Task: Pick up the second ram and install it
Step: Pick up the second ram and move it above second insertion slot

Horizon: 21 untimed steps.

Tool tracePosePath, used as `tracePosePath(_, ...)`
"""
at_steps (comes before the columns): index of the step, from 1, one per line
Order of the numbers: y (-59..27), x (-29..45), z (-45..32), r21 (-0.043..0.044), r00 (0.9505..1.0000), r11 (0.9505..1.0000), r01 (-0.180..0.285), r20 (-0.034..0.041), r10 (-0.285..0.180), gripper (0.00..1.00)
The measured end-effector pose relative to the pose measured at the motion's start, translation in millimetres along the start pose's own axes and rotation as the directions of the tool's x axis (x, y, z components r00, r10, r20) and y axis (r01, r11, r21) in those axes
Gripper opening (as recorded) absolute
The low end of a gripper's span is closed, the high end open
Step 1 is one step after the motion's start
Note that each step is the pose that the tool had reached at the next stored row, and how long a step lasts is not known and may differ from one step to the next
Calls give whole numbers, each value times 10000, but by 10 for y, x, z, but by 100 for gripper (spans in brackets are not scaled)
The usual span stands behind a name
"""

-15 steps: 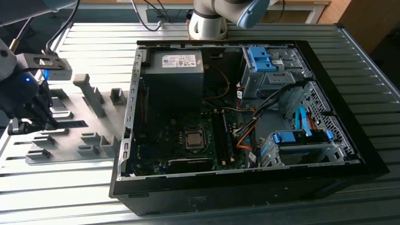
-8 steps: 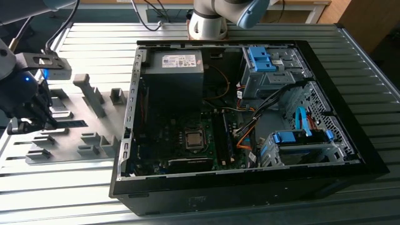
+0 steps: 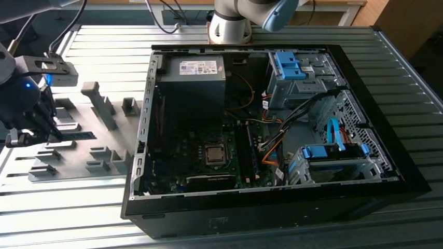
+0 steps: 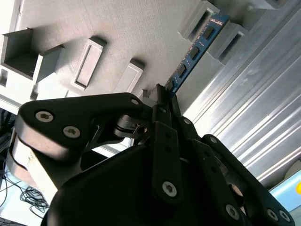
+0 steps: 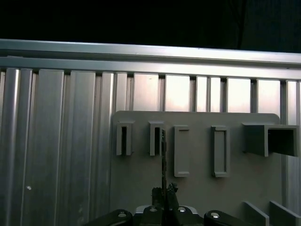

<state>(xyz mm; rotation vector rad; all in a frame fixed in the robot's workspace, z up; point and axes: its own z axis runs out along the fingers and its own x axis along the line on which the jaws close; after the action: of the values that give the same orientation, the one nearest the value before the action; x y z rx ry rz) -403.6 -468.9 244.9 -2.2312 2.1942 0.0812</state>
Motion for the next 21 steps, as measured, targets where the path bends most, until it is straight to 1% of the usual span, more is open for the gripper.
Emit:
tracePosePath(8,2,-3,-71,0,10000,10000,0,0,0,14)
tracePosePath(21,4,-7,-151,1,10000,10000,0,0,0,14)
